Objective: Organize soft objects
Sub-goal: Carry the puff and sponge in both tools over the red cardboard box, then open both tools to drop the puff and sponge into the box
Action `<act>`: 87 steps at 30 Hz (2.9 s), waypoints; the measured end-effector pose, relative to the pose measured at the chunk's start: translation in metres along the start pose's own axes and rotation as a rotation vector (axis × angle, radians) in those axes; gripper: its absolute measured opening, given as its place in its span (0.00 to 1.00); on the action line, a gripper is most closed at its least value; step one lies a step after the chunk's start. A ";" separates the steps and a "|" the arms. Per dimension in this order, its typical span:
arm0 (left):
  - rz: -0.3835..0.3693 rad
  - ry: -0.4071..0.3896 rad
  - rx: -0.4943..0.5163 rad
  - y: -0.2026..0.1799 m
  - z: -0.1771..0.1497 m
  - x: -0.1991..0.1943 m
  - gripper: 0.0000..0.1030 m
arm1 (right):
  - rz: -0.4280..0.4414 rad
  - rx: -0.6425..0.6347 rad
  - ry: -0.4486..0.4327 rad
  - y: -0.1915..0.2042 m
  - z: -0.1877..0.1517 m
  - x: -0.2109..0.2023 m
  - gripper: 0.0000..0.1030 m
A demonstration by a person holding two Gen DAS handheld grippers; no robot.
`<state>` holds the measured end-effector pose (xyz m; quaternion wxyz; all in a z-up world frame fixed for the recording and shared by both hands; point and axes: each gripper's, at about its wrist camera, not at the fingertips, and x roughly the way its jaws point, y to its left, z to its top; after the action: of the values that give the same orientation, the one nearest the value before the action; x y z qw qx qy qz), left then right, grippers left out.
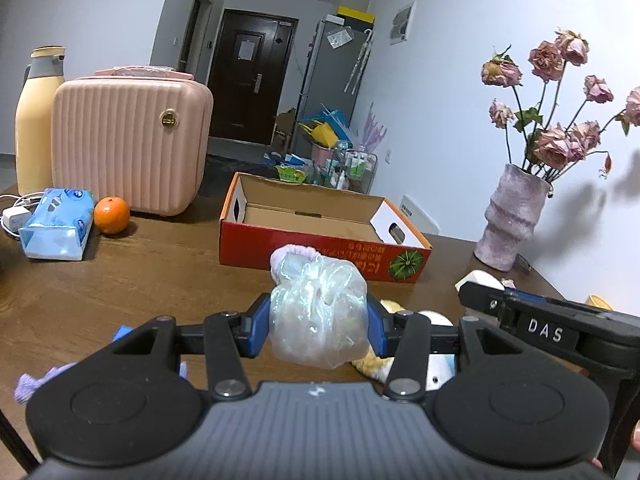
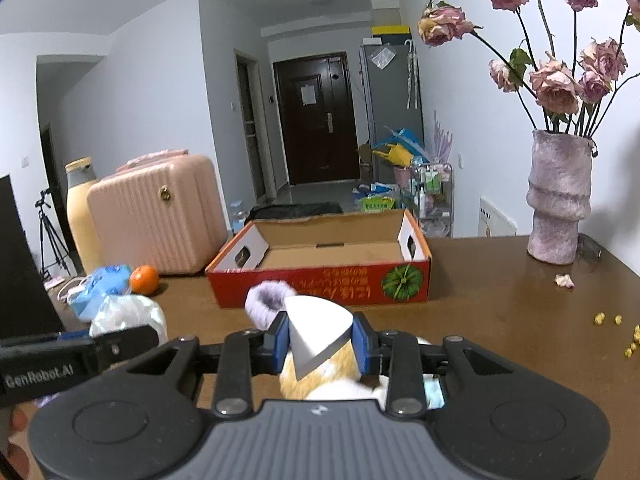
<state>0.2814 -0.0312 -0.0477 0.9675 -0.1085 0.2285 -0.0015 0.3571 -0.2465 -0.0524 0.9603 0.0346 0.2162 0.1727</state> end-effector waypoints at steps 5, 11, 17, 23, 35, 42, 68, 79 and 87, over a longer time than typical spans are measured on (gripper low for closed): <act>0.020 -0.012 -0.014 -0.006 0.007 0.019 0.48 | 0.000 0.009 -0.021 -0.009 0.014 0.018 0.31; 0.042 -0.029 -0.036 -0.012 0.020 0.042 0.48 | -0.002 0.010 -0.024 -0.021 0.028 0.038 0.31; 0.066 -0.039 -0.073 -0.019 0.031 0.071 0.48 | -0.007 0.012 -0.027 -0.032 0.042 0.062 0.31; 0.114 -0.065 -0.102 -0.025 0.044 0.097 0.48 | -0.006 0.026 -0.002 -0.042 0.052 0.089 0.31; 0.177 -0.090 -0.151 -0.021 0.071 0.151 0.48 | -0.015 0.056 0.006 -0.062 0.080 0.141 0.31; 0.223 -0.088 -0.154 -0.013 0.085 0.187 0.48 | -0.048 0.016 0.034 -0.061 0.094 0.177 0.31; 0.326 -0.018 -0.094 0.007 0.093 0.267 0.48 | -0.157 -0.109 0.125 -0.044 0.079 0.265 0.33; 0.328 -0.003 -0.097 0.009 0.089 0.271 0.90 | -0.212 -0.120 0.085 -0.049 0.077 0.264 0.94; 0.376 -0.054 -0.084 0.004 0.091 0.260 1.00 | -0.193 -0.068 0.100 -0.057 0.080 0.255 1.00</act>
<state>0.5543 -0.0223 -0.0843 0.9512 -0.1041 0.2183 0.1918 0.6250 -0.2114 -0.0911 0.9611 -0.0275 0.2602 0.0879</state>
